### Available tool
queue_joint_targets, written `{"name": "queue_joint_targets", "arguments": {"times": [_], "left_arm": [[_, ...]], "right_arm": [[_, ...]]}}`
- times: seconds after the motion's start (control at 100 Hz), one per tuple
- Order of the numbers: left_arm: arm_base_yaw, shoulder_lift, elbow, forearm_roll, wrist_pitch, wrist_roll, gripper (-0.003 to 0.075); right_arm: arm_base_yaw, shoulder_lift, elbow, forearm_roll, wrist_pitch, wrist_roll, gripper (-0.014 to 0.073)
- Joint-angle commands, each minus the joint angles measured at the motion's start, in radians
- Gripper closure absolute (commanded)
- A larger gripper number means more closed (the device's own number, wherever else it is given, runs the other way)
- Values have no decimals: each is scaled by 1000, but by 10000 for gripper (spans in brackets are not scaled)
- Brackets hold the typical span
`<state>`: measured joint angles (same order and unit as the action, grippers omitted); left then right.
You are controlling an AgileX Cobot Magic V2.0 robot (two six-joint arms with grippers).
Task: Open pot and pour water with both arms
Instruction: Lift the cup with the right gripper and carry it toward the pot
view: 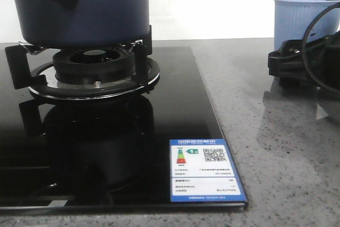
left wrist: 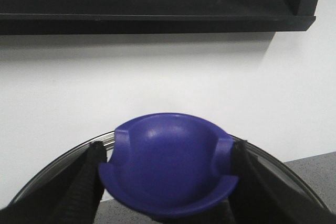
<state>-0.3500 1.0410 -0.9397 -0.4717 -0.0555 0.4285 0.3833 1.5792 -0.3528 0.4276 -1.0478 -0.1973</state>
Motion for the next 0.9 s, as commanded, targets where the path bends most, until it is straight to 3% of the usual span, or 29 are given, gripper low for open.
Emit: {"name": "queue_joint_targets", "arguments": {"times": [0.0,0.19,0.6,0.89], "left_arm": [[3,-25,-38,4,-97,1,388],[3,-25,-38,4,-97,1,388],[3,-25,-38,15,-99,1,388],[3,-25,-38,32,-121,1,388]], "right_arm": [[0,-26,-25,-9,-88,-2,71],[0,-26,-25,-9,-90,-2,221],[2,-151,-25,-72,-58,-19,225],[2,-292,-164,-164,331,-86,224]]}}
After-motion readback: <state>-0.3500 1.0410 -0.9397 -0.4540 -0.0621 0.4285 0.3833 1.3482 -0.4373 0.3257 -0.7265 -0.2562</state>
